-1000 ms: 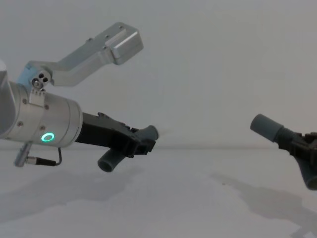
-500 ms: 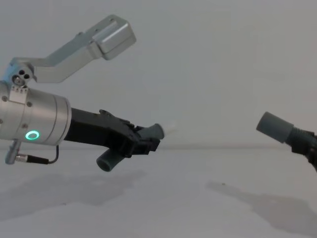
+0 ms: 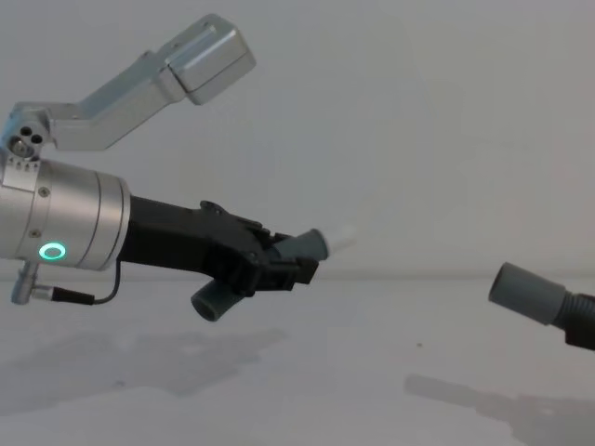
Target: Use both hands to pick up one end of the pipe from the table, align the ends, and insert them.
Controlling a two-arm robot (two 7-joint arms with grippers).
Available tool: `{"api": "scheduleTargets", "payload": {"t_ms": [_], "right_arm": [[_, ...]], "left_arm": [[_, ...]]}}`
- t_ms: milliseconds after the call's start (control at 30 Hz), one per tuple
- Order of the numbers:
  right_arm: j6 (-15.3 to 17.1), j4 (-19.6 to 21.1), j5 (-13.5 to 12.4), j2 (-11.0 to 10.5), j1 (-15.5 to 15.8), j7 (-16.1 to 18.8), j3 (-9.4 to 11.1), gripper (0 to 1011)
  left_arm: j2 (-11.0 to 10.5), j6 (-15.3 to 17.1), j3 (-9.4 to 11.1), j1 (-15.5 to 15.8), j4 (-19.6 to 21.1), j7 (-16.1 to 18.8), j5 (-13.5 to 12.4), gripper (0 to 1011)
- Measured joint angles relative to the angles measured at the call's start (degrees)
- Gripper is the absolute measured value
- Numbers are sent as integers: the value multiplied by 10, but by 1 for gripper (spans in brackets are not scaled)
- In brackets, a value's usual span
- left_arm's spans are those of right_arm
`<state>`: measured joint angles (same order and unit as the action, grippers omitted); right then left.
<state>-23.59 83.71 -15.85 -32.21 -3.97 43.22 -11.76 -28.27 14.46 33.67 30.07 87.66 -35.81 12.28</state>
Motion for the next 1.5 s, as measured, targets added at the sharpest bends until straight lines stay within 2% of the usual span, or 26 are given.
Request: {"api": "scheduleTargets", "payload": {"t_ms": [333,767,1100,1500], "right_arm": [[-26,-1,8,-5,4,1,-4,163],[-35,17,0,-10,4,-6,-2,163],[-39,19,1,-15,1,-6,-10,163],[-45,7,15,-19,-5,-1,-29,163]], "left_arm": [[-10,-18,21,20,-9,-51,5,372],[-29,-24,55,53,-12,-127,10,372],[-39,-25,68,70,-8,-156,12,372],[-49,-24,78,85,0,-178,18,372]]}}
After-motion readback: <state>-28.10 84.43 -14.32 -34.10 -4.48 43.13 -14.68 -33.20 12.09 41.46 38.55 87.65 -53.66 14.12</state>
